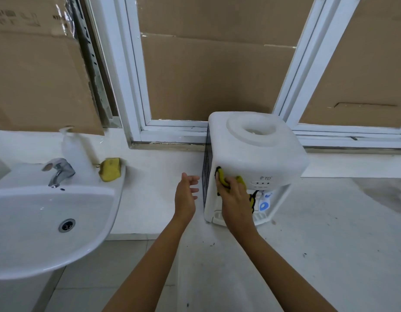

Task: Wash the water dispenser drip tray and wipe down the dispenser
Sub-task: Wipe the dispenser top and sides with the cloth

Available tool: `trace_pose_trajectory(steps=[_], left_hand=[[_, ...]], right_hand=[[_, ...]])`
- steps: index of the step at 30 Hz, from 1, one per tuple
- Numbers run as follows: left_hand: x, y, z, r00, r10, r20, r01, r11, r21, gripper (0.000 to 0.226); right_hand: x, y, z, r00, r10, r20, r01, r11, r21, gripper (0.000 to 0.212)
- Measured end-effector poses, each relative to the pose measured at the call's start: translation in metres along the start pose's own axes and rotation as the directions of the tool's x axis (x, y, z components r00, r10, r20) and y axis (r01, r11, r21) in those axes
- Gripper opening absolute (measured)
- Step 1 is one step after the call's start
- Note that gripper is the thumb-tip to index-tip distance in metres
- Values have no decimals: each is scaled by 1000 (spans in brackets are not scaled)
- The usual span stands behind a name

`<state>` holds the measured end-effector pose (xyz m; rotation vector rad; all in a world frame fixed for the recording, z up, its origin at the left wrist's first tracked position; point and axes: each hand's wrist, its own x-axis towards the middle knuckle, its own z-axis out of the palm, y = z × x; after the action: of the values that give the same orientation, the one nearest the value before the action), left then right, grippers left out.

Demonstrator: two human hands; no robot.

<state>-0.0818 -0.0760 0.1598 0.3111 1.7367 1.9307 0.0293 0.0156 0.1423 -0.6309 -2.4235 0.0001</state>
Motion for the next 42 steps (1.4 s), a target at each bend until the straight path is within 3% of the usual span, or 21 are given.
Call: trace_pose_trajectory(steps=[4, 7, 12, 14, 16, 18, 21, 24, 27, 29, 33, 39, 41, 42], left_hand=[[-4, 4, -4, 1000, -11, -5, 11, 1000, -22, 52], [-4, 3, -12, 999, 26, -27, -26, 1000, 2, 54], [-7, 4, -23, 999, -30, -33, 30, 999, -26, 56], [-8, 0, -23, 994, -106, 23, 105, 994, 32, 57], [-11, -7, -16, 974, -208, 89, 192, 969, 157, 57], [-17, -15, -5, 938, -321, 131, 281, 925, 256, 57], [-31, -22, 15, 884, -419, 207, 340, 881, 329, 59], [-41, -32, 34, 821, -436, 370, 290, 875, 388, 62], [-52, -37, 60, 689, -449, 568, 289, 890, 353, 65], [-56, -40, 77, 617, -431, 658, 326, 902, 284, 52], [-62, -51, 110, 547, -421, 724, 236, 907, 349, 45], [-75, -71, 160, 599, -372, 709, 79, 908, 411, 34], [-73, -74, 177, 645, -366, 671, 93, 909, 407, 27], [-71, -77, 186, 633, -404, 660, 146, 900, 411, 25]], right_hand=[[-2, -1, 21, 972, -76, 222, 108, 985, -133, 81], [-8, -6, 39, 926, -42, 376, 130, 969, -212, 82], [-25, -6, 44, 854, -72, 516, 170, 975, -146, 44], [-34, 4, 37, 807, -64, 587, 63, 998, 22, 46], [-40, 14, 21, 730, -19, 683, -178, 960, 218, 44], [-48, 24, 0, 709, 40, 704, -427, 819, 384, 39], [-60, 39, -38, 684, 159, 711, -685, 474, 553, 31], [-71, 56, -67, 658, 195, 728, -753, 173, 634, 31], [-82, 75, -80, 609, 206, 766, -756, -142, 639, 35], [-89, 87, -87, 591, 233, 772, -711, -300, 635, 38], [-100, 113, -105, 563, 290, 774, -652, -419, 631, 40], [-111, 164, -128, 472, 349, 810, -669, -456, 586, 40], [-115, 185, -129, 435, 361, 825, -668, -485, 564, 41], [-116, 195, -128, 428, 352, 832, -669, -496, 554, 41]])
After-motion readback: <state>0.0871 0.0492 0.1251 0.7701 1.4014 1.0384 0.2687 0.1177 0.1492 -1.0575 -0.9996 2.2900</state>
